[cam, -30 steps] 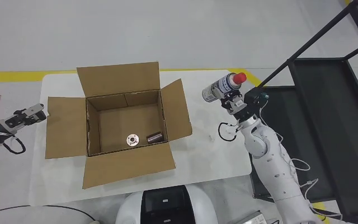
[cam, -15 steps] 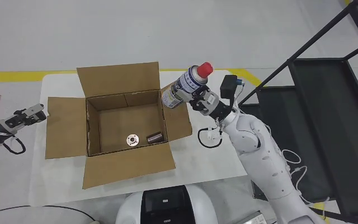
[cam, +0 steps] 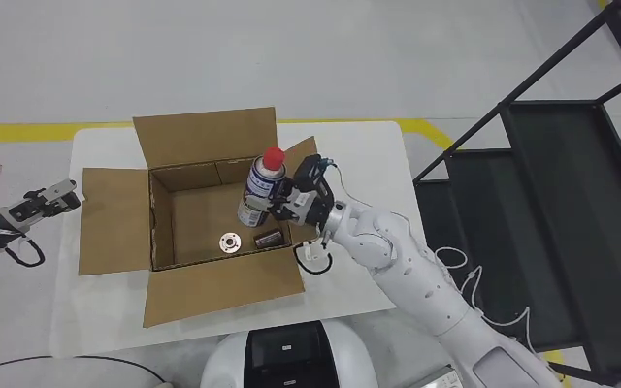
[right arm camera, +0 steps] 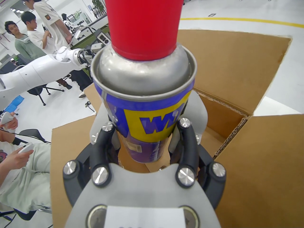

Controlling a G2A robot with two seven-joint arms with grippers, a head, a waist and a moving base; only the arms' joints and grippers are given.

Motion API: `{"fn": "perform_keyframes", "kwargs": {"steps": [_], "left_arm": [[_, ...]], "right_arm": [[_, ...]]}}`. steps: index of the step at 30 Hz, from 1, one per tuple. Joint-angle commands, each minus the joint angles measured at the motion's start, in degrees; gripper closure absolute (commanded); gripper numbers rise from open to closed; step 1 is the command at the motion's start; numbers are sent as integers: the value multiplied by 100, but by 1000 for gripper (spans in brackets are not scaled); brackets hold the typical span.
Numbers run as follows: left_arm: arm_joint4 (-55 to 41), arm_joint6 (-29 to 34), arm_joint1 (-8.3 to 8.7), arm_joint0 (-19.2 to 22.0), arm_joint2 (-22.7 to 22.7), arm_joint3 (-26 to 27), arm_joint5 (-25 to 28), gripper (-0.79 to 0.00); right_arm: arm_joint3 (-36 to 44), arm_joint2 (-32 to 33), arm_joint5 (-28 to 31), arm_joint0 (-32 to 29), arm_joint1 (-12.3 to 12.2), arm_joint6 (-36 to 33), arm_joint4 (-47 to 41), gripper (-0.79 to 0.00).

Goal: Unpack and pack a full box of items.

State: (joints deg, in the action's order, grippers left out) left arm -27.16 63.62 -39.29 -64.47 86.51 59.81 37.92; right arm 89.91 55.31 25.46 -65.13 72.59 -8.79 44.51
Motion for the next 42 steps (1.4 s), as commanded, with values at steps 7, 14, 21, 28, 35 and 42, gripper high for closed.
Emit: {"fn": "perform_keyframes", "kwargs": {"steps": [7, 14, 21, 28, 35, 42], "left_arm": [[0, 0, 0, 0, 0, 0, 0, -785], [0, 0, 0, 0, 0, 0, 0, -785], [0, 0, 0, 0, 0, 0, 0, -785], [0, 0, 0, 0, 0, 0, 0, -785], [0, 0, 0, 0, 0, 0, 0, -785], [0, 0, 0, 0, 0, 0, 0, -785]], "right_arm": [[-4, 2, -6, 0, 1, 7, -11, 0], [-4, 2, -6, 0, 1, 7, -11, 0], [384, -30, -549, 183, 18, -860, -37, 0], [402, -508, -1064, 895, 222, -1672, -708, 0], [-648, -1310, -1383, 1601, 616, -2074, -2068, 0], [-1792, -2126, -1417, 2256, 1066, -2191, -2366, 0]]}}
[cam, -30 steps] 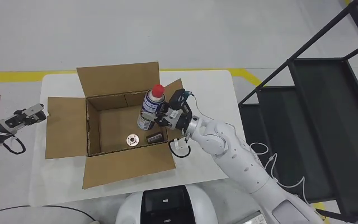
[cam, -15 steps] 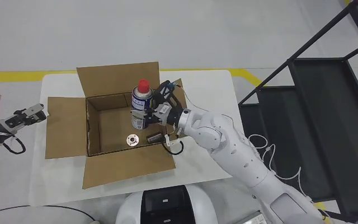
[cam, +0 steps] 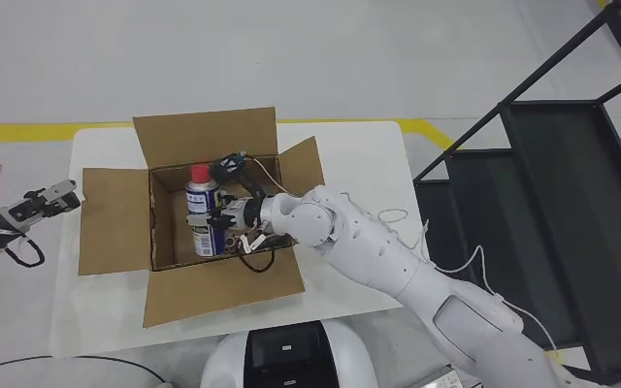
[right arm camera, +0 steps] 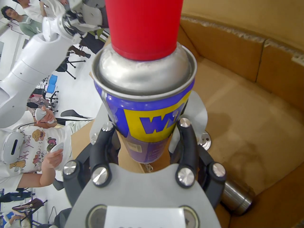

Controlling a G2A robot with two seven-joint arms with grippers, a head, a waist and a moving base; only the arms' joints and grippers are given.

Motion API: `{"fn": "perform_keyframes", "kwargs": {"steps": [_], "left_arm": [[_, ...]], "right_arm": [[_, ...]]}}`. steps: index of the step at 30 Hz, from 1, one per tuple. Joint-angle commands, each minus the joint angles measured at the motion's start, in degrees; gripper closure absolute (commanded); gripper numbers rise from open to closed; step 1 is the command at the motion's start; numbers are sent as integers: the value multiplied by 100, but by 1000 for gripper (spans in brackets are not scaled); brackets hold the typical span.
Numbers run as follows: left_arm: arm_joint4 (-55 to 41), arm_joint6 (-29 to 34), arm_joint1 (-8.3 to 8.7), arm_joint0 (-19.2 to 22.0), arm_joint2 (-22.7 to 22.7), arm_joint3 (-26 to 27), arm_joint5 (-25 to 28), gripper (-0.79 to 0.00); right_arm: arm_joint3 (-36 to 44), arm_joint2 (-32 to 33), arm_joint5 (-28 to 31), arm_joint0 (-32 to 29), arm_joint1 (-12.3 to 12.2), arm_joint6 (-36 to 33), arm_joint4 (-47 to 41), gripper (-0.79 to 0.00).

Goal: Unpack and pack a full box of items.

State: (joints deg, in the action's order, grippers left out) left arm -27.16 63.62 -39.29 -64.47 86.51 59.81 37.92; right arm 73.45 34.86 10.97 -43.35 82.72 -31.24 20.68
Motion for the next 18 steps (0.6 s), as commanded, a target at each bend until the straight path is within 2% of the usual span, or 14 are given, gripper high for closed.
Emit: {"fn": "perform_keyframes", "kwargs": {"steps": [1, 13, 15, 16, 18], "left_arm": [[0, 0, 0, 0, 0, 0, 0, -785], [0, 0, 0, 0, 0, 0, 0, -785], [0, 0, 0, 0, 0, 0, 0, -785], [0, 0, 0, 0, 0, 0, 0, -785], [0, 0, 0, 0, 0, 0, 0, -785]], "right_arm": [[-288, -190, 37, 169, 113, 50, 96, 0], [-1819, -915, -268, 781, 801, -371, -13, 0], [-2026, -986, -240, 852, 908, -403, -34, -397], [-2127, -1026, -225, 892, 963, -446, -34, -767], [-2323, -1064, -181, 957, 1069, -411, -75, -785]]}}
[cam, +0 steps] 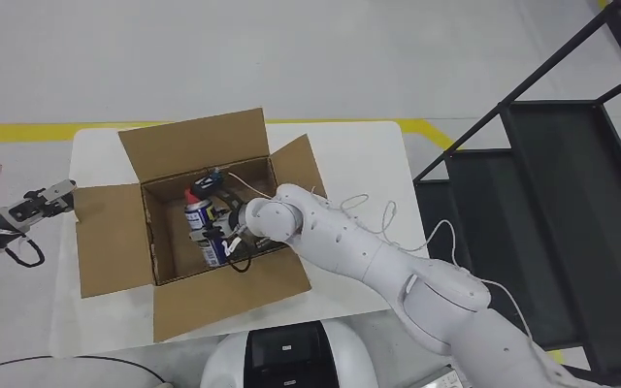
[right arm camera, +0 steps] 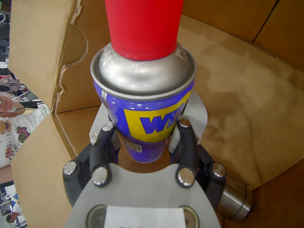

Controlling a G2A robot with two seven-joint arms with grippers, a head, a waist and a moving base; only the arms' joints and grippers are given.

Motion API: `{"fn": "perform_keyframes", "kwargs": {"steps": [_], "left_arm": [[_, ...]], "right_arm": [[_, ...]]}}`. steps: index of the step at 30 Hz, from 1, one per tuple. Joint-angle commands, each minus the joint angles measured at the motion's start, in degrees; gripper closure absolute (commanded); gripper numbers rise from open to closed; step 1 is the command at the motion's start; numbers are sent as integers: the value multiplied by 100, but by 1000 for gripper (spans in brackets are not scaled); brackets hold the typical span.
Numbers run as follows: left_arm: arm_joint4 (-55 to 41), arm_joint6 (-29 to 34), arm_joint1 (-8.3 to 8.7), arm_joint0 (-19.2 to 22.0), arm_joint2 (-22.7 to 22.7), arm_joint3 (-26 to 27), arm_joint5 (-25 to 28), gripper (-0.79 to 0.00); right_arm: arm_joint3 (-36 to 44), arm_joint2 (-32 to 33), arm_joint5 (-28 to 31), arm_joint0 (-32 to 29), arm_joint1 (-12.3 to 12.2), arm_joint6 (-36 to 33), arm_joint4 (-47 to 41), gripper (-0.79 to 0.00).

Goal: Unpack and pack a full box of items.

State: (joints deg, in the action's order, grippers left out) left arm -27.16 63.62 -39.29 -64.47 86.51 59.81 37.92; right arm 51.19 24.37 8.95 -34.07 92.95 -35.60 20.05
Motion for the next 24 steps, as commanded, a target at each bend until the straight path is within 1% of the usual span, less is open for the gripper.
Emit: {"fn": "perform_keyframes", "kwargs": {"steps": [1, 5, 8, 11, 14, 15, 17, 20, 22, 24], "left_arm": [[0, 0, 0, 0, 0, 0, 0, -785], [0, 0, 0, 0, 0, 0, 0, -785], [0, 0, 0, 0, 0, 0, 0, -785], [0, 0, 0, 0, 0, 0, 0, -785], [0, 0, 0, 0, 0, 0, 0, -785], [0, 0, 0, 0, 0, 0, 0, -785], [0, 0, 0, 0, 0, 0, 0, -785], [0, 0, 0, 0, 0, 0, 0, -785], [0, 0, 0, 0, 0, 0, 0, -785], [144, -175, 7, -48, 49, 73, -58, -785]], "right_arm": [[-198, -44, 41, 64, 97, 48, 8, -785], [-505, -64, 182, 173, 277, 211, -37, -785], [-661, -27, 287, 253, 366, 345, -39, -785], [-716, 106, 400, 300, 411, 561, -130, -785], [-623, 300, 564, 339, 403, 807, -196, -785], [-578, 408, 647, 307, 384, 916, -298, -785], [-402, 609, 1012, 265, 319, 1056, -384, -785], [-108, 1015, 1606, 76, 154, 1196, -585, -785], [108, 1352, 1674, -107, 26, 1239, -775, -785], [433, 1698, 1746, -333, -118, 1157, -936, -785]]}}
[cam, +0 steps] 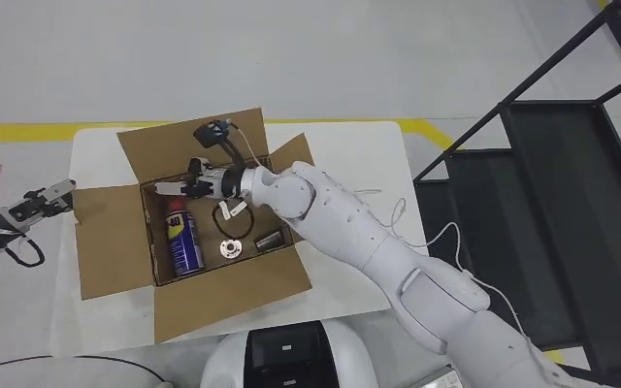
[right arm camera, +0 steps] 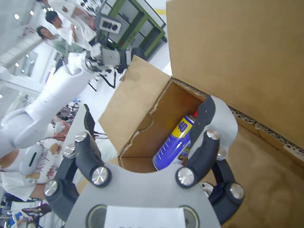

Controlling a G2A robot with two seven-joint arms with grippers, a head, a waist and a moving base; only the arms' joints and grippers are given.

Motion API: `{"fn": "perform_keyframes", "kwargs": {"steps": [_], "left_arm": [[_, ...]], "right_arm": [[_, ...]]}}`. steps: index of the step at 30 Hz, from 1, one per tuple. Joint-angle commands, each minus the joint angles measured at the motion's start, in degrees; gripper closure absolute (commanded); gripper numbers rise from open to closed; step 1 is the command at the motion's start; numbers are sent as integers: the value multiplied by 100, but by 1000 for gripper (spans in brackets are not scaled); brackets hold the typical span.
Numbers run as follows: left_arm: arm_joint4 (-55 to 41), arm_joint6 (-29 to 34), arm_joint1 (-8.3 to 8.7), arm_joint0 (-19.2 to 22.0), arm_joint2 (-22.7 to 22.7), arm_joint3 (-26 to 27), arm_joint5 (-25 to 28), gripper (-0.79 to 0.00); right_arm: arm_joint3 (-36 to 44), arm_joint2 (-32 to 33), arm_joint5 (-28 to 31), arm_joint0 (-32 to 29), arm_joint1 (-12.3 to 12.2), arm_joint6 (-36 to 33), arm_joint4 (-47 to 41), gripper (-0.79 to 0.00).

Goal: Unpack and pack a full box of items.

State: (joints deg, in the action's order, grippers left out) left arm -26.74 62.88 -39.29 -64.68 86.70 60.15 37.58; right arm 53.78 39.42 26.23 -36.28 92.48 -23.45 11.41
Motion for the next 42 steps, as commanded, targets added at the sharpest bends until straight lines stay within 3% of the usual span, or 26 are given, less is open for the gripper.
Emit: {"fn": "perform_keyframes", "kwargs": {"steps": [1, 6, 12, 17, 42], "left_arm": [[233, -102, 23, -53, 72, 61, -34, -785], [700, 226, 133, -167, 337, -105, -62, -785], [498, 414, 169, -395, 508, -462, -48, -785], [36, 456, 135, -562, 505, -528, -75, -785], [36, 456, 135, -562, 505, -528, -75, -785]], "right_arm": [[375, 372, 30, -255, -146, -141, -177, -785], [1691, 1345, -306, -987, -530, -965, -575, -785], [3314, 2578, -1144, -1808, -926, -1583, -10, -785], [4031, 3246, -1618, -2406, -1142, -2275, 331, -785], [4131, 3389, -1671, -2539, -1185, -2479, 223, -785]]}}
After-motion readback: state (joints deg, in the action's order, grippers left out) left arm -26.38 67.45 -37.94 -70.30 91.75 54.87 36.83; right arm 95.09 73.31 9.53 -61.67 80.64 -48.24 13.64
